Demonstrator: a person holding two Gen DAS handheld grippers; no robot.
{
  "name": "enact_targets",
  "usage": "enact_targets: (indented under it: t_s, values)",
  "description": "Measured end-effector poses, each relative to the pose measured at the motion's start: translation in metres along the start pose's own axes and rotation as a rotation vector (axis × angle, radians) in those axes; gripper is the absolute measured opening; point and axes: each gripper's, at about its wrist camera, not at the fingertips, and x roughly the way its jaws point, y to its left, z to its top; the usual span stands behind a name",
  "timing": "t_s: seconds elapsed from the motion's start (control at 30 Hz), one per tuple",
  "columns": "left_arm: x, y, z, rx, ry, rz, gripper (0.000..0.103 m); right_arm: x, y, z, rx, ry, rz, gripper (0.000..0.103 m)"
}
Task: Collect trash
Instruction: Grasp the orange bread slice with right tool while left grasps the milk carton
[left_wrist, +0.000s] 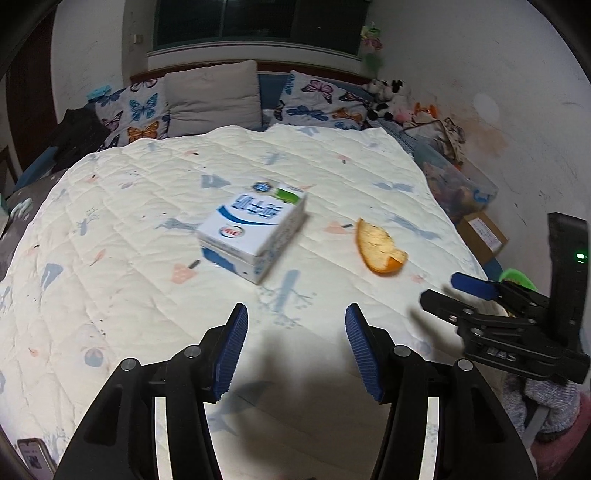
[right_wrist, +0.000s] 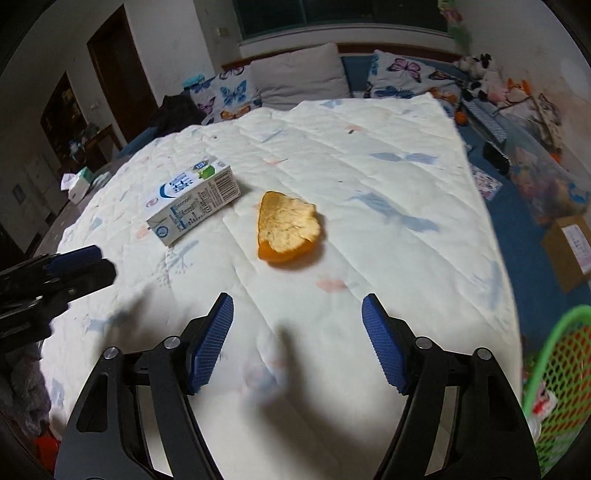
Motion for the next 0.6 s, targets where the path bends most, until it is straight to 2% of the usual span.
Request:
enact_targets:
  t_s: [0.33, 0.5, 0.6]
  values:
    - [0.008, 0.022, 0.009, -0.030, -0.003, 0.016, 0.053, 0.049, 0.011, 0.023, -0.006, 0.048, -0.007, 0.064]
    - [0.011, 0.026, 0.016, -0.035, -0.009, 0.018, 0.053, 0.060, 0.013, 0.030, -0.004, 0.046, -0.017, 0.063]
    - [0.013, 0.026, 0.021, -0.023, -0.017, 0.027, 0.053, 0.063, 0.012, 0.033, -0.003, 0.048, -0.029, 0.059]
